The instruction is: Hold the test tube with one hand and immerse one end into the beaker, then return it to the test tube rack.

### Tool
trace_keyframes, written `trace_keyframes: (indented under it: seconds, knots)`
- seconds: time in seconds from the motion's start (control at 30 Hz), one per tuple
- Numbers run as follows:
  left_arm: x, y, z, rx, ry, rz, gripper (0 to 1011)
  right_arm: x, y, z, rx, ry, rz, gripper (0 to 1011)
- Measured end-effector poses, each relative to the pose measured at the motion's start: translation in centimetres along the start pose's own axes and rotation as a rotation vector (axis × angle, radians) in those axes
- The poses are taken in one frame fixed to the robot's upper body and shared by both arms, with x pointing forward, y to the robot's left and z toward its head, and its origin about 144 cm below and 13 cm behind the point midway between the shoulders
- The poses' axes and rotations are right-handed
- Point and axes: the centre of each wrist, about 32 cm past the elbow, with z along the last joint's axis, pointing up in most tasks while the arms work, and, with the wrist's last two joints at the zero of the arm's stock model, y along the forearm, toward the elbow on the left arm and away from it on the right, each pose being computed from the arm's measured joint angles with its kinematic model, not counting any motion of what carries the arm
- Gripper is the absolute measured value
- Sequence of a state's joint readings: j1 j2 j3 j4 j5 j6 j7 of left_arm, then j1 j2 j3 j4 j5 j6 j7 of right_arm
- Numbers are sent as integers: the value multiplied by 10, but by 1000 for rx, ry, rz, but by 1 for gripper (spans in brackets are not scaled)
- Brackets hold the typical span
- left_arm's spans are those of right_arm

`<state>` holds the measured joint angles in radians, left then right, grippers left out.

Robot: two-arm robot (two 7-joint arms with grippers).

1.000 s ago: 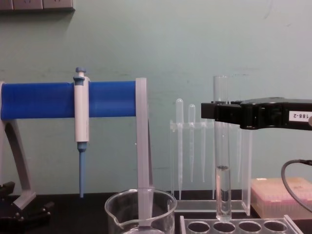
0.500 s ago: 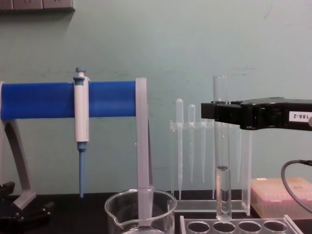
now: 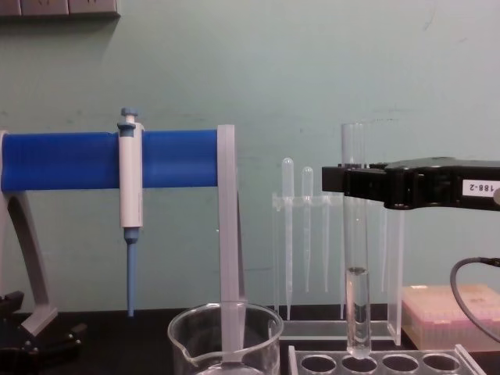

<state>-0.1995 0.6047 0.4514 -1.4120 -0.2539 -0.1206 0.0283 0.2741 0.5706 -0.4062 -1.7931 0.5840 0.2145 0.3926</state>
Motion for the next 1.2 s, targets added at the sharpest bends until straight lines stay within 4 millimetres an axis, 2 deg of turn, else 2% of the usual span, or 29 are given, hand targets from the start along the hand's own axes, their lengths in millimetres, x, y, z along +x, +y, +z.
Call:
trace_keyframes:
  seconds: [1.2]
  knots:
    - [0, 0, 0, 0, 0, 0, 1000, 0, 0, 0, -1, 0, 1, 224]
